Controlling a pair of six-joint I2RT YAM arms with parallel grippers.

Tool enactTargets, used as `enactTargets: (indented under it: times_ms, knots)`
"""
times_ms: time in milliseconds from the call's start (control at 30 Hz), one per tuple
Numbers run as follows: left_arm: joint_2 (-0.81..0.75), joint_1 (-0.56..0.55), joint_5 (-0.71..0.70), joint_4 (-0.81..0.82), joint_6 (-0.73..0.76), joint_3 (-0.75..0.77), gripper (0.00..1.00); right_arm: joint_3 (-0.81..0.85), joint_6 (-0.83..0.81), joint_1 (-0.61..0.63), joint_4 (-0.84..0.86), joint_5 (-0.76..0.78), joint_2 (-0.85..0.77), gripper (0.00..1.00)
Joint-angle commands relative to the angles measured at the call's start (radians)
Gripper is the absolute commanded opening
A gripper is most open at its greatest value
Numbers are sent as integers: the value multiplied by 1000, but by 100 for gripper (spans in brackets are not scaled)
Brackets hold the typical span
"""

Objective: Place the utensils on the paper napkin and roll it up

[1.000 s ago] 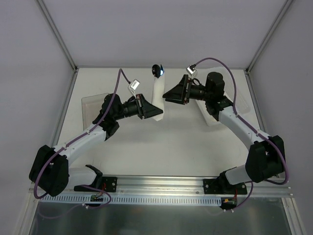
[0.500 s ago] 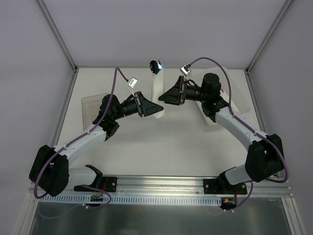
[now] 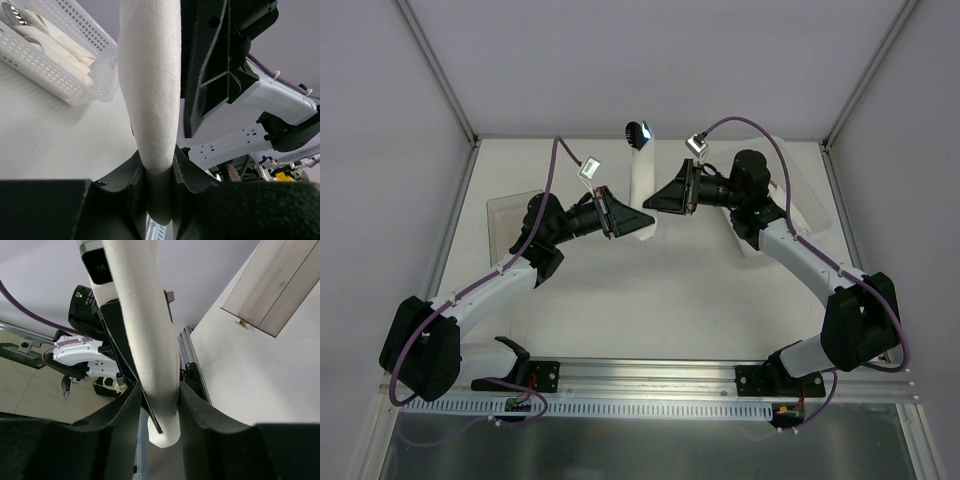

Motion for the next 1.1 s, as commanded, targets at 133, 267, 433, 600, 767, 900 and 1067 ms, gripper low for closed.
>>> enactTargets:
  times_ms: [133, 267, 433, 600, 767, 900, 1067]
  knots:
    - [-15, 1, -11, 99, 15, 10, 0, 20, 2, 7, 61, -40, 9, 15]
    - [-20, 0, -14, 55, 41, 24, 0, 32, 5, 7, 61, -53, 14, 0]
    - [-51, 1, -33, -104, 135, 50, 13, 51, -4, -16, 50, -76, 12, 0]
    - [-84, 6, -66, -284, 215, 88, 48, 89, -59, -56, -25, -109, 1, 0]
    - [-109, 30, -89, -362, 223, 82, 79, 130, -180, -102, -158, -138, -8, 0]
    - [-120, 41, -96, -431, 259, 99, 85, 173, -353, -143, -396, -174, -19, 0]
    - [-106, 44, -103, -553, 341, 151, 99, 334, -938, -262, -943, -200, 14, 0]
